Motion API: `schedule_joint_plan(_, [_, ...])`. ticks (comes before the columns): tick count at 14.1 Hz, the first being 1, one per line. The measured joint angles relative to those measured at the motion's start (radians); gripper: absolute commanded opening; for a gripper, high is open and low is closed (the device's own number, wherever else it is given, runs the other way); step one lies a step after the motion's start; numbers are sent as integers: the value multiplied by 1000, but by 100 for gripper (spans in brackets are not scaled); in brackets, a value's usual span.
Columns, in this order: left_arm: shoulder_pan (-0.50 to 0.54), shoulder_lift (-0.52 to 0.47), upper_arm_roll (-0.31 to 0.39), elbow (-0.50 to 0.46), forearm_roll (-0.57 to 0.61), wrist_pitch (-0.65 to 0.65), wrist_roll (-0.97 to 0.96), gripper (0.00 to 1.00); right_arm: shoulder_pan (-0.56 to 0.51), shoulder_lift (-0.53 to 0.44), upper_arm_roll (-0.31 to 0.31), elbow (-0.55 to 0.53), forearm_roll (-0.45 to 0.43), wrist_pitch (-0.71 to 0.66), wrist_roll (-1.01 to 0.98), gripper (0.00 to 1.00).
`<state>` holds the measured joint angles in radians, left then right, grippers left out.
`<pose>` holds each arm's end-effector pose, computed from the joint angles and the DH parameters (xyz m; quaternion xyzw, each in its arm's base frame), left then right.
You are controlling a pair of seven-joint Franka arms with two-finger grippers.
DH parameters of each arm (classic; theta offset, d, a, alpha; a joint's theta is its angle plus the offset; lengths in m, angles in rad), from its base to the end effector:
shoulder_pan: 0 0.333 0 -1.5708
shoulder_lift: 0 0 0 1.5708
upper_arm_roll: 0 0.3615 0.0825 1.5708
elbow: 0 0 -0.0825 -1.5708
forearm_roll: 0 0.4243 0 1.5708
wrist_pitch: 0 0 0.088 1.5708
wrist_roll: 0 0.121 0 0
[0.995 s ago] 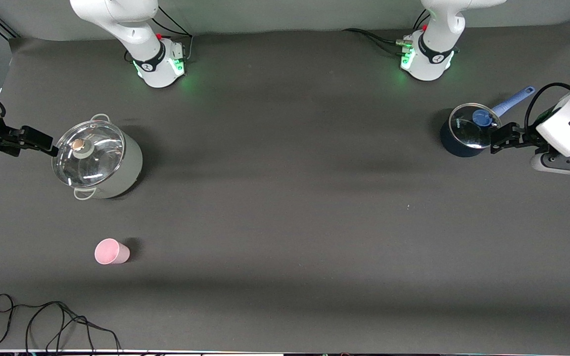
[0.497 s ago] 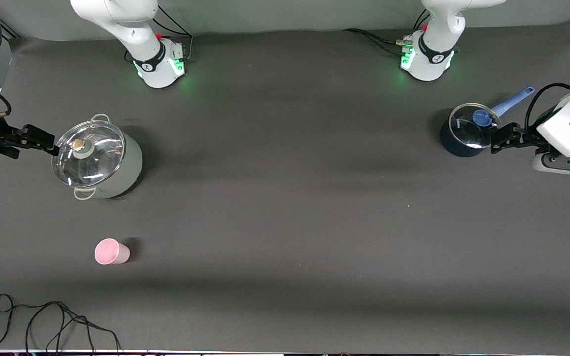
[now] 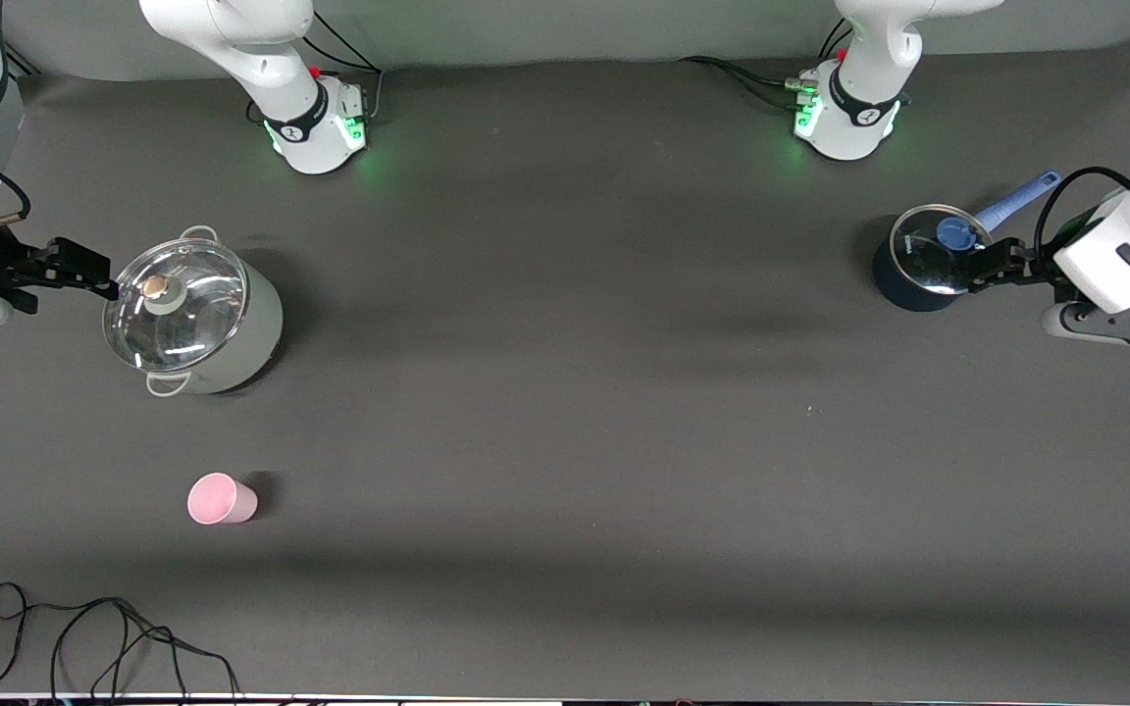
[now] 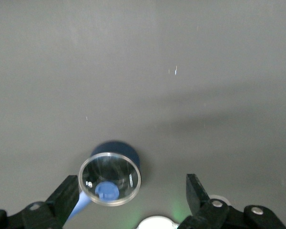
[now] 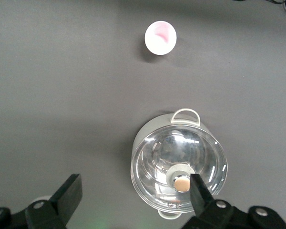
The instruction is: Transfer pink cup from left to right arm
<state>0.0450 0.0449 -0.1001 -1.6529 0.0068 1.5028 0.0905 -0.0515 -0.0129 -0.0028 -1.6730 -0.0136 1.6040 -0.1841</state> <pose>0.5920 -0.0306 0.5829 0.9926 -0.0727 -0.0972 0.0006 0.5879 -0.0336 0.6141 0.9975 0.0652 -0.0287 0.0034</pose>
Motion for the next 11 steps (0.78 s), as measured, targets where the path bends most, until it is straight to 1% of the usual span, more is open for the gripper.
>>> schedule_joint_plan(2, [0, -1, 1, 12, 1, -53, 0, 100, 0, 0, 0, 0, 0, 0, 0, 100])
schedule_joint_plan(6, [-1, -5, -3, 48, 1, -114, -1, 100, 0, 0, -1, 0, 0, -1, 36, 100])
schedule_joint_plan(11, [-5, -5, -14, 67, -2, -153, -1, 100, 0, 0, -2, 0, 0, -1, 45, 100])
